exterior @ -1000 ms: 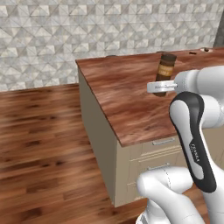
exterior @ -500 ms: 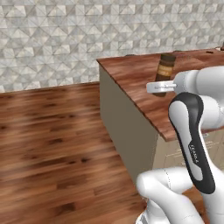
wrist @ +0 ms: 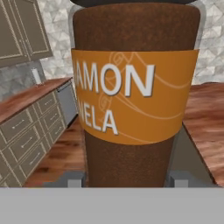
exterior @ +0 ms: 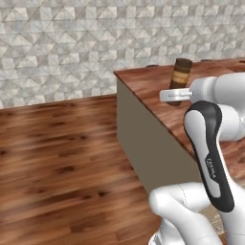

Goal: Take the cinnamon bottle from the cabinet and place it on the dining table, next to the plate with the cupcake. Then take the chocolate from the dining counter and place it on the cupcake plate.

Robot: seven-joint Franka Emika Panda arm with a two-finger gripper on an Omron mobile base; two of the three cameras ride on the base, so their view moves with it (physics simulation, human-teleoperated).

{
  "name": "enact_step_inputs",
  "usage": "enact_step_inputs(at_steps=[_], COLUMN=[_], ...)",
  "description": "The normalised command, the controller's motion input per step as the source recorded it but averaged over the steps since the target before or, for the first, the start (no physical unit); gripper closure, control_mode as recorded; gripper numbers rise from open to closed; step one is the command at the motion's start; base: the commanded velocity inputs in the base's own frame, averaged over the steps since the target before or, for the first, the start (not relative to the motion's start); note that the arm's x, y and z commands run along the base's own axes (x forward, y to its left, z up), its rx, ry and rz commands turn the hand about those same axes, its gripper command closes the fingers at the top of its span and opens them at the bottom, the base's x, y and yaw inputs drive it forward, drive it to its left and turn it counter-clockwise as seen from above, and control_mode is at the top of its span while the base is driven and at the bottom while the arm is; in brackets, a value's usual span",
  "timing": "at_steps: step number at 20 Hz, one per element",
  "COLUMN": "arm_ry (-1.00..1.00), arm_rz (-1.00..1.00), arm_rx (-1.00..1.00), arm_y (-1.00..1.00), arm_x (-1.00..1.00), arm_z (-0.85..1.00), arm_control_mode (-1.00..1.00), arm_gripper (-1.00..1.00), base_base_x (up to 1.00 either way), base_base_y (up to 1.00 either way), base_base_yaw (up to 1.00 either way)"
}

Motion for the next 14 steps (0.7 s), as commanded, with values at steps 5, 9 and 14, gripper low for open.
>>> enact_step_inputs(at_steps=[5,9,14], arm_ry=[0.00,0.00,0.00], arm_rz=[0.00,0.00,0.00], arm_rx=[0.00,0.00,0.00], arm_y=[0.00,0.00,0.00], arm_x=[0.00,0.00,0.00], arm_z=[0.00,0.00,0.00], arm_control_mode=[1.00,1.00,1.00], arm_gripper=[1.00,1.00,1.00], base_base_x=[0.91,0.93,0.93], base_base_y=[0.15,0.07,0.02], base_base_yaw=[0.00,0.00,0.00])
